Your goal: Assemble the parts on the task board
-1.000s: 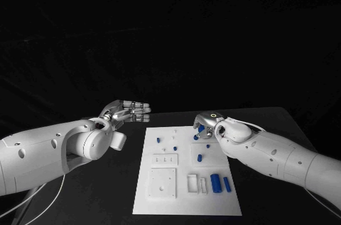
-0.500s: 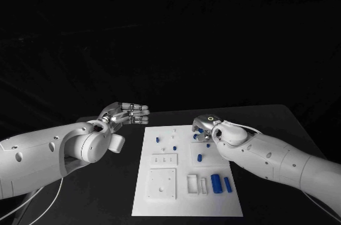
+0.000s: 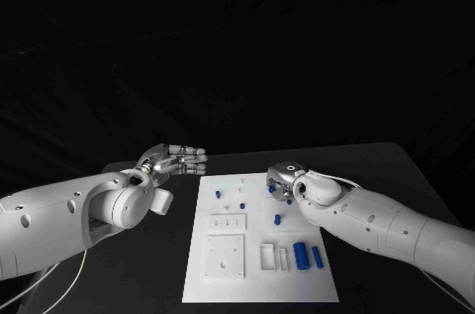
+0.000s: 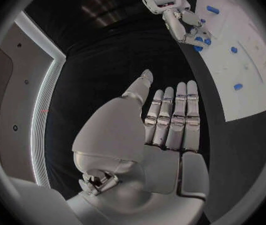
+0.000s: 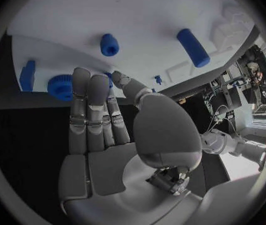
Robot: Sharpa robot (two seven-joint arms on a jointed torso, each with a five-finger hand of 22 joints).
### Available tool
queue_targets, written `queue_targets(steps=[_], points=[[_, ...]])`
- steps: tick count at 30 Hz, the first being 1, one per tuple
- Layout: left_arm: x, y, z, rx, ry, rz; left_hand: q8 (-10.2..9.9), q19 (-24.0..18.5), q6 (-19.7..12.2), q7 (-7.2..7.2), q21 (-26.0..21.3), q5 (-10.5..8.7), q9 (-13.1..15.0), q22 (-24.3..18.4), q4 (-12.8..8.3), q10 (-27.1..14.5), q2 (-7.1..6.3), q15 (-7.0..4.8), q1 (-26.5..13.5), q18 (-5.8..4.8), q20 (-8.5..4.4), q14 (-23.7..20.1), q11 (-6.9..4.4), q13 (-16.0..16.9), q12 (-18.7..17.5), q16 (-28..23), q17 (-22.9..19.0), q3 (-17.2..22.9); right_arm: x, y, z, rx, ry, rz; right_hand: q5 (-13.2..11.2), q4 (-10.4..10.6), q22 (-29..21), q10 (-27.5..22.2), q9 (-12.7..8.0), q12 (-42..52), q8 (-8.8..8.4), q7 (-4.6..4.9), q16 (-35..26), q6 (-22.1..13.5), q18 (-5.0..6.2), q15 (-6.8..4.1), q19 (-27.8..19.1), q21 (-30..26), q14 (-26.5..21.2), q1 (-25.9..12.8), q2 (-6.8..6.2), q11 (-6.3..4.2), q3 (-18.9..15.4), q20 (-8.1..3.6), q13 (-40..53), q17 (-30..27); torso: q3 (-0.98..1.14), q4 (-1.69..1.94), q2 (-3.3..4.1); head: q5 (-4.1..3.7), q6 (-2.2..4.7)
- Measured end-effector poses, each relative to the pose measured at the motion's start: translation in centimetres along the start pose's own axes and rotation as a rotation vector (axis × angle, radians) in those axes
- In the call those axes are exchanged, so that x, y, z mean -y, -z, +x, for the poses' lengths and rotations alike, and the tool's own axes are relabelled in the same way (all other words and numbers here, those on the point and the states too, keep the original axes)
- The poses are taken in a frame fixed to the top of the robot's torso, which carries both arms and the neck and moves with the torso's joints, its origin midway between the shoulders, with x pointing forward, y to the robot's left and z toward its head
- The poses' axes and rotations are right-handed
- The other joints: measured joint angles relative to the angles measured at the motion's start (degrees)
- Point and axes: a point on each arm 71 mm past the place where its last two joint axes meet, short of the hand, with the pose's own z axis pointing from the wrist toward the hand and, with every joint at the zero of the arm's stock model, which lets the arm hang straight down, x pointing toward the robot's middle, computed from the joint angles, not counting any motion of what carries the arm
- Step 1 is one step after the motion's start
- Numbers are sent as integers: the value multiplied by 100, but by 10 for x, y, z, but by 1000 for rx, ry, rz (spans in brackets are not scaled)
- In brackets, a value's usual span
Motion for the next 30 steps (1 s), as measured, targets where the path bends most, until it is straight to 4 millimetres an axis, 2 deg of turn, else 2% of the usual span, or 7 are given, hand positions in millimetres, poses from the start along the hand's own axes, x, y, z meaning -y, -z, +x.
queue_targets(steps=[12, 14, 19, 23, 24, 28, 30], points=[[0, -1, -2, 0, -1, -1, 0, 0, 0, 0, 0, 0, 0, -7, 0, -21, 27, 0, -27, 0, 0, 0, 21, 0, 0, 0, 0, 0, 1, 0, -1, 0, 14, 7, -61, 30, 308, 153, -2, 0, -2, 10, 35, 135, -38, -20, 21, -49, -20, -22, -22, -19, 342, -22, -2, -1, 36, -73, 55, -1, 25], [0, -1, -2, 0, -1, -1, 0, 0, 0, 0, 0, 0, 0, -6, 0, -21, 27, 0, -27, 0, 0, 0, 21, 0, 0, 0, 0, 0, 1, 0, -1, 3, 15, 6, -111, 60, 409, 256, -1, 0, -4, 0, 35, 204, -45, -34, 43, -9, -34, -22, -22, -56, 371, -43, 1, -1, 38, -79, 62, -3, 29], [0, -1, -2, 0, -1, -1, 0, 0, 0, 0, 0, 0, -1, -6, 0, -21, 27, 0, -27, 0, 0, 0, 21, 0, 0, 0, 0, 0, 0, 0, -3, 14, 16, 4, -291, 116, 847, 559, 3, -6, -3, -50, 35, 437, -104, -67, 133, 536, -63, -79, 34, -134, 460, -93, 3, 3, 48, -93, 80, -7, 44], [0, -2, -2, -1, -1, -1, 0, 0, 0, 0, 0, 0, -1, -6, 0, -21, 27, 0, -27, 0, 0, 0, 21, 0, 0, 0, 0, 0, -1, 0, -5, 35, 12, 1, -439, 150, 1263, 822, 9, 0, 13, -104, 58, 656, -132, -150, 199, 1036, -58, -91, 80, -215, 529, -160, 3, 21, 51, -103, 92, -8, 53], [0, -2, -2, -1, -1, -2, 0, 0, 0, 0, 0, 0, -1, -6, 0, -21, 27, 0, -27, 0, 0, 0, 21, 0, 0, 0, 0, 0, -2, 0, -5, 41, 11, 0, -502, 139, 1354, 915, 16, 5, 19, -124, 58, 736, -171, -183, 206, 1132, -67, -81, 90, -245, 556, -167, 3, 21, 53, -107, 95, -8, 54], [0, -2, -2, -1, -1, -2, 0, 0, 0, 0, 0, 0, -1, -28, -16, -21, 27, 0, -27, 0, 0, 0, 21, 0, 0, 0, 0, -16, -4, 1, -6, 68, 4, -5, -578, 136, 1597, 1022, 17, 5, 22, -154, 58, 841, -267, -207, 181, 1245, -60, -60, 110, -275, 622, -226, 3, 28, 57, -113, 108, 7, 73], [0, -2, -2, -1, -1, -2, 0, 0, 0, 0, 0, 0, -1, -28, -16, -21, 27, 0, -27, -1, 0, 0, 21, 0, 0, 0, -1, -16, -6, 1, -7, 83, -1, -9, -611, 138, 1741, 1023, 18, 5, 22, -159, 58, 846, -267, -214, 182, 1242, -52, -60, 110, -276, 623, -227, 4, 43, 57, -113, 112, 11, 81]])
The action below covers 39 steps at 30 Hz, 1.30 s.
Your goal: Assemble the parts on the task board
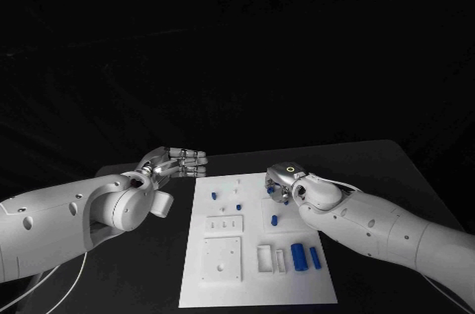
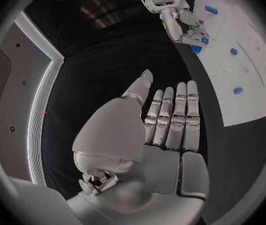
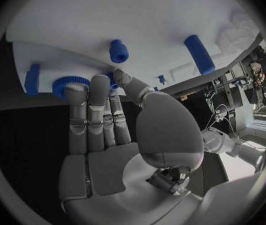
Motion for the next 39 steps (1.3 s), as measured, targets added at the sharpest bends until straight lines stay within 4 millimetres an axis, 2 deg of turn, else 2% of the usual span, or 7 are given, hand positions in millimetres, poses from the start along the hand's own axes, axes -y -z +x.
queue_targets(steps=[7, 16, 26, 29, 32, 39], points=[[0, 0, -1, 3, -1, -1, 0, 0, 0, 0, 25, 0, 0, -6, 0, 0, 0, 0, 0, 0, 0, 0, 0, 0, 0, 0, 0, 0, -9, -2, -6, 38, -15, -14, -50, 1, 266, 2, 0, -1, 0, -21, 0, 20, -7, 0, 20, -207, 0, 30, 28, -2, 0, -20, 10, 7, -1, 2, 16, 23, 32], [0, -1, -3, 6, -2, -1, 0, 0, 0, 0, 24, 0, 0, -15, -16, 0, 0, 0, 0, 0, 0, 0, 0, 0, 0, 0, 0, 17, -34, -13, -17, 75, -34, -41, -54, 0, 565, 3, 1, -7, -4, -21, 0, 20, -42, 0, 166, -487, 0, 39, 35, -4, 0, -21, 10, 13, -2, 1, 37, 38, 74], [0, -3, 0, 2, -3, 0, 0, -21, 0, 0, 46, 0, 0, -15, -39, 0, 0, 0, 0, 0, 21, 0, 0, 0, 0, 0, 0, 39, -55, -28, -24, 94, -42, -47, -46, -18, 602, 8, 3, -6, -12, -21, 0, 19, -43, 1, 236, -731, 1, 40, 35, -9, 15, -29, 10, 13, -12, 16, 62, 14, 131], [1, -4, 2, -4, -2, 1, 0, -21, 0, 0, 46, 0, 0, -15, -39, 0, 0, 0, 0, 0, 21, 0, 0, -1, 0, 0, 0, 39, -59, -32, -25, 100, -42, -43, -36, -18, 602, 7, 4, 12, -13, -20, 0, 19, -44, 1, 284, -818, 1, 40, 35, -9, 14, -25, 10, 13, -21, 39, 80, -2, 163], [1, -5, 4, -9, -1, 3, 0, -21, 0, 0, 46, 0, 0, -20, -55, 0, 0, 0, 0, 0, 20, 0, 0, 0, 0, 0, 0, 23, -63, -36, -27, 107, -43, -41, -36, -19, 602, 7, 32, 23, -23, -20, 0, 18, -44, 1, 309, -878, 1, 40, 35, -9, 14, -21, 10, 13, -40, 82, 110, -17, 199], [2, -6, 8, -18, 0, 4, 0, -21, 0, 0, 86, 0, 0, -19, -70, 0, 22, 0, -23, 0, 20, 0, 0, 0, 0, 0, -1, 38, -65, -43, -31, 123, -39, -34, -36, -40, 601, 7, 31, 23, -26, -19, 0, 17, -44, 1, 309, -878, 1, 40, 35, -9, 23, -20, 10, 13, -92, 183, 196, -62, 276]])
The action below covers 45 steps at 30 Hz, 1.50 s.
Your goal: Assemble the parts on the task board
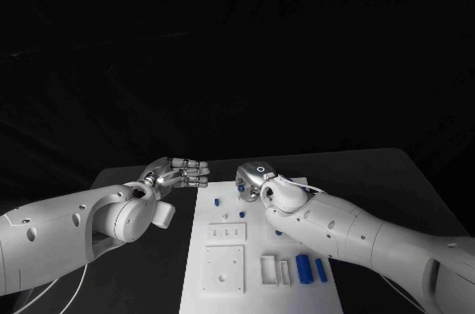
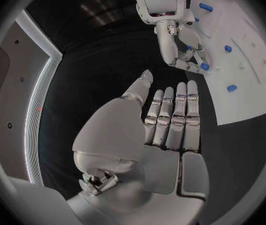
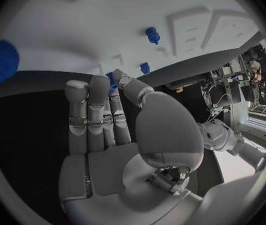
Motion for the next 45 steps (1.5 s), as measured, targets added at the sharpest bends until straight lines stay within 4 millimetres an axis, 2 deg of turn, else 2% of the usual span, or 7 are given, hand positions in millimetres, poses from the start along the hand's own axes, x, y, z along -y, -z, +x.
queue_targets(steps=[7, 10, 18, 30, 45], points=[[0, -1, 1, -2, 0, 1, 0, 0, 0, 0, 0, 0, 0, -5, -13, 0, 0, 0, 0, 0, 0, 0, 0, 0, 0, 0, 0, 13, 1, -4, -3, 15, 9, 10, 0, -1, 0, 0, -4, 0, -2, 3, 0, -4, -1, 0, 0, -13, 0, 8, -8, 0, -1, 0, 0, 0, -40, 74, 90, -59, 68], [0, -2, 1, -1, -1, 1, 0, 0, 0, 0, 0, 0, 0, -5, -13, 0, 0, 0, 0, 0, 0, 0, 0, 0, 0, 0, 0, 13, 3, -5, -4, 20, 14, 15, -1, -2, -1, 0, -8, 0, -2, 5, 0, -5, -1, 0, 0, -32, 0, 8, -8, 0, -2, 1, 0, 0, -47, 96, 124, -75, 84], [0, -2, 0, 1, -2, 2, 0, 0, 0, 0, 0, 22, 0, -5, -29, 0, 0, 0, 0, 0, 0, 0, 0, 0, 0, 0, 0, -3, 5, -7, -9, 47, 25, 20, 11, -9, -1, 0, -19, -1, 15, 6, 0, -7, -2, 0, 13, -32, 0, 16, -15, 0, -10, -12, 0, -1, -49, 97, 179, -86, 108], [0, -2, -2, 6, -3, 2, 0, 0, 0, 0, 0, 21, 0, -4, -29, 0, 0, 0, 0, 0, 0, 0, 0, 0, 0, 0, 0, -3, 5, -4, -14, 83, 39, 19, 10, -15, -2, -1, -17, -30, 15, 2, 0, 41, -5, 1, 20, -32, 1, 54, -6, -1, 17, -19, 0, 5, -31, 63, 207, -49, 105], [0, -4, -4, 11, -6, 2, 0, 0, 0, 0, 0, 20, 0, -9, -29, 0, 0, 0, 0, 0, 0, 0, 0, 0, 0, 0, 0, -3, 5, -3, -15, 81, 51, 17, 9, 1, -3, -1, -16, -21, 3, 2, 0, 40, -5, 1, 19, -32, 1, 60, -1, -1, 32, -19, 0, 11, -30, 58, 242, -40, 110]])
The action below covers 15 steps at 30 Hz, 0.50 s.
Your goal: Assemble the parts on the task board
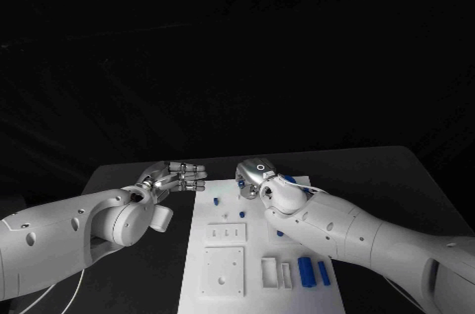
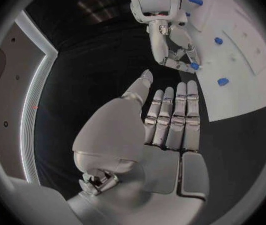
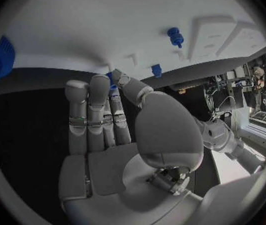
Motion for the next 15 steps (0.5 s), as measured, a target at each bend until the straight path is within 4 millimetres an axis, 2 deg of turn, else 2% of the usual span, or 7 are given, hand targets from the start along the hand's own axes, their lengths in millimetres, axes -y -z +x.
queue_targets(steps=[15], points=[[0, -1, 1, -3, 0, 0, 0, -21, 0, 0, 55, 0, 0, -20, -45, 0, 35, 0, -35, 0, -22, 0, 0, 0, 0, 0, 0, -3, -2, -2, -1, -7, 3, -9, -6, 1, -1, 0, -5, 19, 5, 9, 0, -11, -1, 0, -1, 0, 0, 0, -1, 0, 0, 0, 0, -1, 5, -7, 24, 1, -30]])
